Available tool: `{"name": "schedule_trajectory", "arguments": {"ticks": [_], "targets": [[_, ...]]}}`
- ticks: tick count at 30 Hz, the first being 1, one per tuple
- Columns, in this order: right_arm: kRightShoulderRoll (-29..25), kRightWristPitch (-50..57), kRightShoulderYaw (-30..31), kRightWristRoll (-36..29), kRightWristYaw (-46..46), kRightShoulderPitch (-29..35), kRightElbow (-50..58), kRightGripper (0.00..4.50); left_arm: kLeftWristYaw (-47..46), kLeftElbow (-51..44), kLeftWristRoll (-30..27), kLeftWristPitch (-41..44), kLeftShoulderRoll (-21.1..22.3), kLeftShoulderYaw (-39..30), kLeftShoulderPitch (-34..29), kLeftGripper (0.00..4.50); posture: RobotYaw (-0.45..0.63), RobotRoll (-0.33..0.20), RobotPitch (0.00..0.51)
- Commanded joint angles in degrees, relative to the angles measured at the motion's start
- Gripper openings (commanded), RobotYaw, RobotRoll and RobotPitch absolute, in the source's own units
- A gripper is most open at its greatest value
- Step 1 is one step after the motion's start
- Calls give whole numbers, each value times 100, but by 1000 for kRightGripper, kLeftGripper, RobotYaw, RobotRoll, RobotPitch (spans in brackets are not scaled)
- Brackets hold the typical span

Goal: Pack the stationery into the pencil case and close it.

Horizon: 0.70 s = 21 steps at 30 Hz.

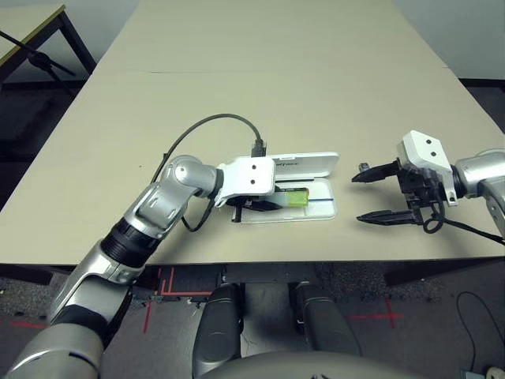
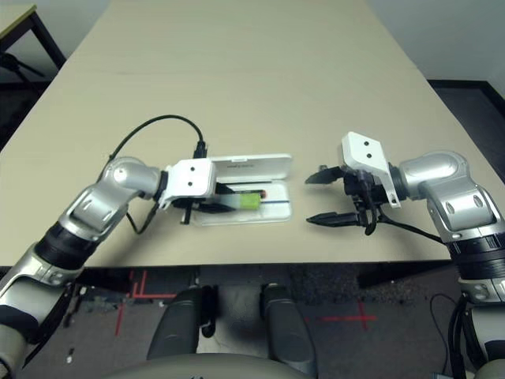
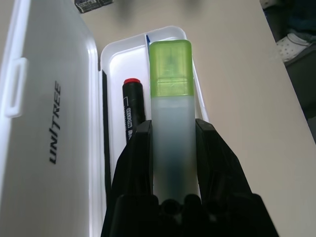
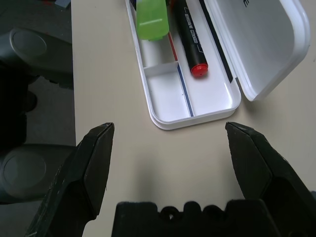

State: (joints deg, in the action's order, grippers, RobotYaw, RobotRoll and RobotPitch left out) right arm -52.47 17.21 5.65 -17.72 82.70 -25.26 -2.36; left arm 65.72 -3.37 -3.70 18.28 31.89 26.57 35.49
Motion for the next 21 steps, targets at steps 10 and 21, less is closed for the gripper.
{"name": "schedule_trajectory", "arguments": {"ticks": [10, 21], "targets": [[-67, 112, -114, -153, -57, 51, 159, 4500, 123, 144, 85, 70, -69, 91, -46, 2123, -72, 0, 135], [-91, 197, -143, -255, -65, -34, 112, 4500, 225, -224, -79, 239, 330, -229, -195, 4441, -74, 0, 128]]}}
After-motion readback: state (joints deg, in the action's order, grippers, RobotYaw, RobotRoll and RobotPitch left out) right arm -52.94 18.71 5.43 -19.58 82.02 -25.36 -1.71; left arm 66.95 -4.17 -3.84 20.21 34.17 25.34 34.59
